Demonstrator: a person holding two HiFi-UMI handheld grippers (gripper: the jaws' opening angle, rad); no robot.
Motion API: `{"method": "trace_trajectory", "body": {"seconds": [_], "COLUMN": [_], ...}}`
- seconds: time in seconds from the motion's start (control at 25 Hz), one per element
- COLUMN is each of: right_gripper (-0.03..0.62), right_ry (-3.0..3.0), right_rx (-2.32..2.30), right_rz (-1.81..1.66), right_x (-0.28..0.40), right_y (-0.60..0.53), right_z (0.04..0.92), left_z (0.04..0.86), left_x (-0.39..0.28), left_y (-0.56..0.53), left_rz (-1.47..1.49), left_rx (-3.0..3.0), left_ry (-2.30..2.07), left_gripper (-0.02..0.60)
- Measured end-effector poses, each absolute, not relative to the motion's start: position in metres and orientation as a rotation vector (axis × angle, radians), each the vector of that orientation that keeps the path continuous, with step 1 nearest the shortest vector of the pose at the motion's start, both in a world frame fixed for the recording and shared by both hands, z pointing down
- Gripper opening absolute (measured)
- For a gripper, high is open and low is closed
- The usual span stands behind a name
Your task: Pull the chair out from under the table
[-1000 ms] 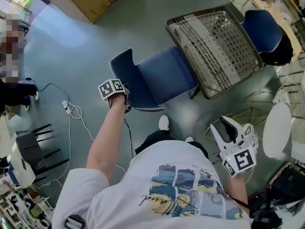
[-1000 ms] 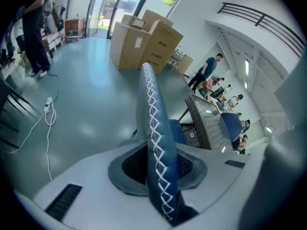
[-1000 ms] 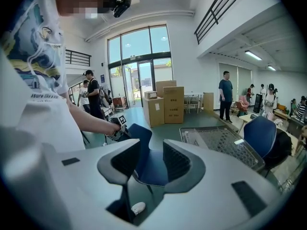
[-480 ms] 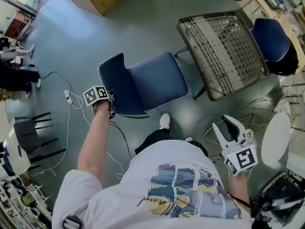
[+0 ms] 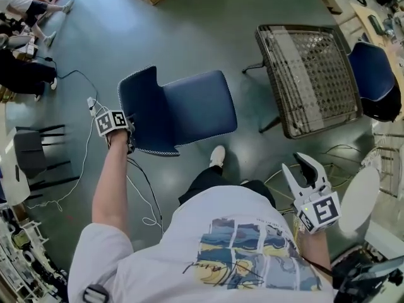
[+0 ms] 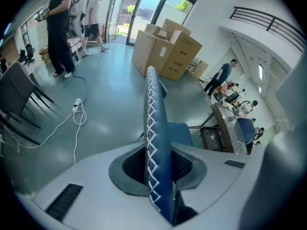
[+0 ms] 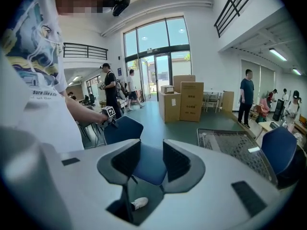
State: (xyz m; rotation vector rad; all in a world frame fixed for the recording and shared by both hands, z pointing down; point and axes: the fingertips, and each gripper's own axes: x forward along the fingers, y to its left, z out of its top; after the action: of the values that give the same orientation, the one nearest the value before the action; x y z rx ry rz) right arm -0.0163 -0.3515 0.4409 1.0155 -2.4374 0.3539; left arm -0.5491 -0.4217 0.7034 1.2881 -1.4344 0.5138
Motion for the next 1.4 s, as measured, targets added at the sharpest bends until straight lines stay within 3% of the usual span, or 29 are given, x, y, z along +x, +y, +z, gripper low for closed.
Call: {"method": "trace_trajectory", "body": {"seconds": [0.24,0.48,0.56,0.8,0.92,1.12,1.28,1.4], "right_gripper": [0.149,0.150,0.150,0.150,0.150,0.149,0.140,0.048], "right_ry": [-2.445,-2.465,-2.487,-2.569,-2.607,-2.675,-2.694,-2.696], "right_rx": [0.969,0.954,0.945,0.886,0.824,0.696,0.550,0.489], "right_rz": [0.342,0.309,0.296,0.238,0.188,0.166,0.197,0.207], "right_x": [-0.025,-0.014,-0.009,0.029,0.053,0.089,0.092,0.089], "right_y": [-0.350,-0.343,-0.339,-0.304,-0.281,-0.230,-0.181,-0.154], "right_z": [0.442,0.441,0.439,0.429,0.426,0.430,0.440,0.444], "left_z": [0.705,0.688,0.673,0.594,0.541,0.466,0.436,0.430], "left_x": [-0.568,-0.580,-0.584,-0.557,-0.516,-0.383,-0.277,-0.217], "left_y": [-0.412,-0.411,-0.403,-0.359,-0.321,-0.229,-0.141,-0.094], "left_rz": [0.564,0.615,0.618,0.575,0.479,0.291,0.305,0.344], "left_rx": [1.291,1.244,1.240,1.300,1.393,1.692,1.899,1.960], "left_ry": [-1.450,-1.619,-1.697,-1.961,-2.087,-2.051,-1.927,-1.861], "left_gripper": [0.090,0.141,0.172,0.172,0.172,0.166,0.025,0.009]}}
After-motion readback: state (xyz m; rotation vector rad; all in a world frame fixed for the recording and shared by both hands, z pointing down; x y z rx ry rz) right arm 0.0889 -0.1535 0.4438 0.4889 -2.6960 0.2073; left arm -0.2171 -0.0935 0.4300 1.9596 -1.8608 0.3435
